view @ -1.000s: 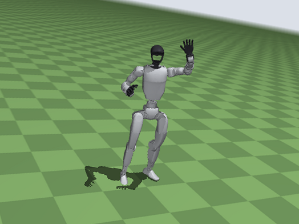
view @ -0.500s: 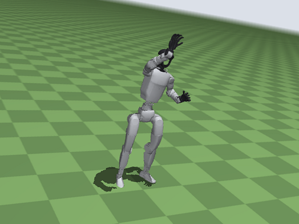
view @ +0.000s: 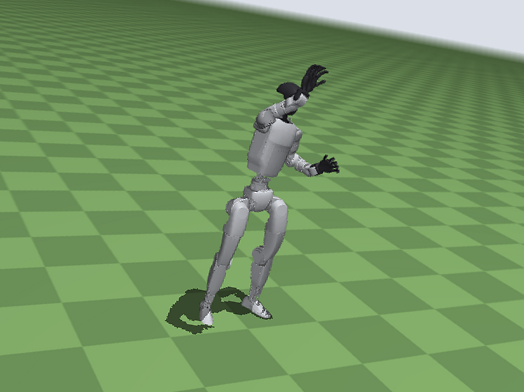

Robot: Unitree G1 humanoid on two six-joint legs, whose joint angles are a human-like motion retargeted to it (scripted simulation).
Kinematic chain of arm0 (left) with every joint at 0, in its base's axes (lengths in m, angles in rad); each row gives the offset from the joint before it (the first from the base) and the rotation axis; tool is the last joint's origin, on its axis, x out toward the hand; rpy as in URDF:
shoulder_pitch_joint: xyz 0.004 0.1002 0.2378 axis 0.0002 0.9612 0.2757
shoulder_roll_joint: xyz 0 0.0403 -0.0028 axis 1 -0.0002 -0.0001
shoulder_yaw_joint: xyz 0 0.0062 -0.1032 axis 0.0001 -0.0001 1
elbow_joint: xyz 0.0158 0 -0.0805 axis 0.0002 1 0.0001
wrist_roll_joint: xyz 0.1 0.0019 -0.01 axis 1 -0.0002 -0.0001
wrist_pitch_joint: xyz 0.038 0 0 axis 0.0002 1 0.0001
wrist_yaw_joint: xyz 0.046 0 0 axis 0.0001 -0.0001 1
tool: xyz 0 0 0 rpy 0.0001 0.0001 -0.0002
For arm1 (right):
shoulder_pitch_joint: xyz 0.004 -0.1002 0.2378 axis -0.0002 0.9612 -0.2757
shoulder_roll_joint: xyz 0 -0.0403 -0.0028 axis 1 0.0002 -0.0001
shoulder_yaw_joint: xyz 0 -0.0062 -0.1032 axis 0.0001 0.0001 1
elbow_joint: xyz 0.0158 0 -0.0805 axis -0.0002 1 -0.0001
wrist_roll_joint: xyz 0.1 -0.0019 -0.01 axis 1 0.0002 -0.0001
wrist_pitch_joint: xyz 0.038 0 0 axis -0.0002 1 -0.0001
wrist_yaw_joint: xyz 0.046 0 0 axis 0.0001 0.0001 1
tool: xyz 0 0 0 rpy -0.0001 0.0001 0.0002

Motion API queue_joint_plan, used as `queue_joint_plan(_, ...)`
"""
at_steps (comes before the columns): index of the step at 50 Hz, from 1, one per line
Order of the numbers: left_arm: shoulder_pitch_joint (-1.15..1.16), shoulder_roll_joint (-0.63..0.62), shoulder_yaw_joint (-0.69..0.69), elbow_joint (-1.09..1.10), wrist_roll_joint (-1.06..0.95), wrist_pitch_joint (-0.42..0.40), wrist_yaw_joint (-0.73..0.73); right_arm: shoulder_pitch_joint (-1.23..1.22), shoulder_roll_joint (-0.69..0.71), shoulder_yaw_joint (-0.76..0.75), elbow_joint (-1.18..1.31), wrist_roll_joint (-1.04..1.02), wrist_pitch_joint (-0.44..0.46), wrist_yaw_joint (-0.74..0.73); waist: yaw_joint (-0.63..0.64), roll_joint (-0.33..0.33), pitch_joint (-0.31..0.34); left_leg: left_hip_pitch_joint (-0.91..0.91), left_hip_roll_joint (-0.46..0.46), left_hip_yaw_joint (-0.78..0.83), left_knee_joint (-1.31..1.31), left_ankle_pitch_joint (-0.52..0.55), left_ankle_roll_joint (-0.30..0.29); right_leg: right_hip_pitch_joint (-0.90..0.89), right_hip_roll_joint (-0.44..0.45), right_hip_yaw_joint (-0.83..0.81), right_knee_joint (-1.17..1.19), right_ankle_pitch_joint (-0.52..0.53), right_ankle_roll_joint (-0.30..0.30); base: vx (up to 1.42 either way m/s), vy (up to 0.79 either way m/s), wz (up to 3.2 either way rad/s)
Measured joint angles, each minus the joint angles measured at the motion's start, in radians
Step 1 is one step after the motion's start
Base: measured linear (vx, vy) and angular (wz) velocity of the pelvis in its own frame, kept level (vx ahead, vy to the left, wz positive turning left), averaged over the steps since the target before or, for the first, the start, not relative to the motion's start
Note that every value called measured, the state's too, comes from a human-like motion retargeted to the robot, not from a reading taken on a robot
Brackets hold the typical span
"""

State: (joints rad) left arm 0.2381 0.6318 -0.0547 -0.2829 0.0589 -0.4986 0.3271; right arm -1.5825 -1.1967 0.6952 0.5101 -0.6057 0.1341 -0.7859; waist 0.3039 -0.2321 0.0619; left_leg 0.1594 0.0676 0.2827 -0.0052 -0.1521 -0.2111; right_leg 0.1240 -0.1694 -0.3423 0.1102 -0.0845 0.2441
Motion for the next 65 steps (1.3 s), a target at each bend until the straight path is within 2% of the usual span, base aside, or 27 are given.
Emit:
queue_joint_plan(4,-0.038,0.031,-0.066,-0.001,-0.026,0.004,0.006,-0.234,0.047,0.213,0.167,0.164,-0.040,0.016,-0.032,0.017,-0.017,-0.014,-0.001,-0.020,-0.007,0.003,-0.005,0.001,0.000,-0.023,-0.009,0.003,0.004,0.00,0.01,0.31)
queue_joint_plan(8,-0.024,0.014,-0.104,-0.022,-0.043,0.013,-0.003,-0.191,-0.022,0.208,-0.079,0.133,-0.045,-0.061,-0.050,0.052,0.001,-0.022,-0.006,-0.041,-0.011,0.006,-0.007,0.001,-0.005,-0.043,-0.006,-0.004,0.005,0.00,0.02,0.26)
queue_joint_plan(10,-0.002,0.001,-0.106,-0.034,-0.026,0.023,-0.024,0.026,-0.099,0.014,-0.350,0.036,-0.030,-0.055,-0.044,0.070,0.023,-0.019,-0.009,-0.048,-0.012,0.007,-0.008,0.004,-0.008,-0.048,-0.001,-0.011,0.004,0.00,0.00,0.00)
queue_joint_plan(14,0.121,-0.002,-0.028,-0.060,0.004,0.031,-0.080,0.831,-0.019,-0.699,-0.830,-0.117,-0.134,0.073,-0.027,0.060,0.042,-0.019,-0.014,-0.051,-0.009,0.005,-0.006,0.000,-0.015,-0.047,0.010,-0.023,0.000,0.00,0.00,0.00)
queue_joint_plan(15,0.153,-0.010,-0.005,-0.062,0.003,0.032,-0.092,0.960,0.024,-0.803,-0.906,-0.124,-0.172,0.100,-0.021,0.059,0.044,-0.020,-0.015,-0.049,-0.008,0.004,-0.006,-0.003,-0.016,-0.044,0.013,-0.026,0.000,0.00,0.00,0.00)
queue_joint_plan(18,0.227,-0.027,0.033,-0.052,-0.011,0.041,-0.110,1.042,0.029,-0.880,-0.973,-0.143,-0.177,0.136,-0.004,0.051,0.034,-0.018,-0.013,-0.036,-0.003,0.000,-0.005,-0.009,-0.016,-0.033,0.016,-0.025,-0.002,0.05,0.01,-0.22)
queue_joint_plan(20,0.241,-0.016,0.038,-0.049,-0.020,0.044,-0.109,0.977,-0.039,-0.862,-0.938,-0.167,-0.124,0.138,0.011,0.035,0.020,-0.018,-0.011,-0.026,-0.001,-0.002,-0.005,-0.012,-0.014,-0.025,0.016,-0.020,-0.002,0.05,0.00,-0.23)
queue_joint_plan(22,0.195,0.023,0.015,-0.039,-0.035,0.036,-0.095,0.757,-0.129,-0.706,-0.782,-0.171,-0.052,0.111,0.027,0.014,0.012,-0.016,-0.009,-0.017,0.001,-0.003,-0.007,-0.013,-0.013,-0.019,0.015,-0.016,0.001,0.02,0.00,-0.10)
queue_joint_plan(25,0.107,0.054,-0.027,-0.009,-0.053,0.007,-0.074,0.104,-0.145,-0.111,-0.373,-0.107,0.004,0.051,0.007,0.008,-0.012,-0.011,-0.008,-0.014,0.002,-0.004,-0.009,-0.005,-0.011,-0.021,0.009,-0.010,0.004,0.00,0.00,0.00)
queue_joint_plan(27,0.057,0.062,-0.060,0.002,-0.056,-0.004,-0.070,-0.178,-0.068,0.176,-0.120,-0.041,0.016,0.054,-0.009,0.015,-0.032,-0.010,-0.007,-0.018,0.001,-0.004,-0.008,0.002,-0.009,-0.028,0.003,-0.007,0.002,0.01,0.00,0.11)
queue_joint_plan(30,0.002,0.077,-0.088,0.012,-0.036,-0.003,-0.053,-0.322,0.036,0.316,0.132,0.029,-0.003,0.102,-0.027,0.023,-0.050,-0.010,-0.006,-0.030,-0.001,-0.004,-0.009,0.012,-0.008,-0.042,-0.002,-0.005,-0.002,0.02,0.00,0.27)
queue_joint_plan(32,-0.012,0.061,-0.090,0.010,-0.042,0.000,-0.040,-0.339,0.056,0.359,0.174,0.064,-0.017,0.103,-0.035,0.037,-0.052,-0.012,-0.005,-0.040,-0.002,-0.004,-0.008,0.016,-0.007,-0.051,-0.002,-0.006,-0.004,0.01,0.00,0.26)
queue_joint_plan(36,-0.002,-0.002,-0.055,-0.004,-0.059,0.018,-0.004,-0.162,-0.027,0.232,-0.066,0.040,-0.022,0.024,-0.035,0.066,-0.024,-0.011,-0.006,-0.054,-0.003,-0.002,-0.004,0.018,-0.010,-0.062,0.009,-0.013,-0.005,0.00,0.00,0.10)
queue_joint_plan(37,0.012,-0.015,-0.039,-0.010,-0.055,0.025,0.004,-0.043,-0.065,0.139,-0.185,0.017,-0.020,0.008,-0.032,0.070,-0.014,-0.010,-0.007,-0.055,-0.003,-0.002,-0.003,0.018,-0.011,-0.062,0.013,-0.015,-0.005,0.00,0.00,0.00)
queue_joint_plan(39,0.058,-0.034,0.005,-0.021,-0.037,0.040,0.001,0.333,-0.088,-0.213,-0.440,-0.052,-0.042,0.034,-0.024,0.073,0.003,-0.008,-0.008,-0.054,-0.003,-0.002,-0.001,0.014,-0.014,-0.059,0.022,-0.022,-0.006,0.00,0.00,0.00)
queue_joint_plan(40,0.087,-0.042,0.033,-0.026,-0.032,0.045,-0.006,0.536,-0.074,-0.400,-0.556,-0.083,-0.069,0.060,-0.020,0.073,0.010,-0.008,-0.010,-0.052,-0.002,-0.002,0.000,0.011,-0.016,-0.056,0.026,-0.025,-0.007,0.00,-0.01,-0.19)
queue_joint_plan(42,0.151,-0.064,0.084,-0.028,-0.039,0.051,-0.024,0.807,-0.016,-0.648,-0.716,-0.102,-0.142,0.120,-0.014,0.078,0.021,-0.008,-0.011,-0.043,-0.003,-0.002,0.000,0.002,-0.018,-0.045,0.032,-0.030,-0.009,0.00,0.00,-0.29)
queue_joint_plan(45,0.236,-0.090,0.124,-0.025,-0.062,0.056,-0.038,0.906,-0.017,-0.747,-0.812,-0.115,-0.168,0.161,-0.006,0.080,0.020,-0.008,-0.011,-0.019,-0.004,-0.003,-0.002,-0.013,-0.017,-0.023,0.032,-0.029,-0.010,0.01,0.00,-0.41)
queue_joint_plan(48,0.242,-0.043,0.108,-0.025,-0.069,0.051,-0.026,0.750,-0.140,-0.652,-0.755,-0.155,-0.073,0.132,0.016,0.057,0.010,-0.009,-0.010,0.010,-0.006,-0.002,-0.005,-0.030,-0.015,0.002,0.030,-0.021,-0.005,0.00,0.00,-0.44)
queue_joint_plan(50,0.198,-0.006,0.082,-0.008,-0.062,0.033,-0.011,0.341,-0.191,-0.295,-0.550,-0.145,-0.017,0.068,0.009,0.052,0.002,-0.007,-0.010,0.024,-0.006,-0.001,-0.008,-0.035,-0.014,0.014,0.030,-0.017,0.001,-0.01,0.00,-0.30)
queue_joint_plan(52,0.160,0.018,0.055,-0.005,-0.059,0.015,-0.008,-0.044,-0.141,0.057,-0.314,-0.094,0.006,0.031,-0.014,0.057,-0.018,-0.009,-0.009,0.030,-0.006,0.000,-0.010,-0.036,-0.012,0.017,0.024,-0.011,0.004,0.00,0.00,0.00)
queue_joint_plan(53,0.136,0.029,0.036,-0.003,-0.065,0.007,-0.013,-0.162,-0.103,0.166,-0.204,-0.059,0.012,0.027,-0.021,0.057,-0.027,-0.010,-0.009,0.030,-0.006,0.000,-0.011,-0.036,-0.012,0.017,0.021,-0.009,0.004,0.00,0.00,0.00)
queue_joint_plan(56,0.075,0.047,-0.006,0.003,-0.049,0.000,-0.009,-0.334,0.008,0.281,0.039,0.029,0.002,0.053,-0.043,0.070,-0.043,-0.011,-0.006,0.027,-0.006,0.000,-0.014,-0.031,-0.009,0.012,0.015,-0.007,0.003,0.00,0.00,0.00)
queue_joint_plan(58,0.046,0.042,-0.025,0.006,-0.052,0.001,-0.004,-0.377,0.049,0.310,0.113,0.086,-0.009,0.055,-0.054,0.081,-0.047,-0.011,-0.005,0.021,-0.006,-0.001,-0.014,-0.028,-0.008,0.007,0.013,-0.007,0.001,0.00,0.00,0.00)
queue_joint_plan(61,0.021,0.010,-0.032,0.006,-0.054,0.015,0.006,-0.314,0.046,0.239,0.025,0.119,-0.021,0.013,-0.061,0.102,-0.037,-0.012,-0.003,0.010,-0.006,-0.002,-0.009,-0.024,-0.007,-0.002,0.016,-0.009,0.000,0.00,0.00,0.00)
queue_joint_plan(63,0.020,-0.002,-0.023,-0.003,-0.051,0.031,0.018,-0.141,-0.031,0.116,-0.185,0.083,-0.015,-0.021,-0.057,0.108,-0.023,-0.011,-0.004,0.002,-0.007,-0.001,-0.004,-0.021,-0.008,-0.008,0.019,-0.013,0.001,0.00,0.00,0.00)
queue_joint_plan(65,0.038,-0.008,-0.004,-0.021,-0.042,0.045,0.010,0.209,-0.099,-0.162,-0.453,0.014,-0.033,-0.003,-0.043,0.105,-0.012,-0.012,-0.006,-0.006,-0.007,-0.001,0.002,-0.020,-0.010,-0.013,0.021,-0.018,0.003,0.00,0.00,0.00)
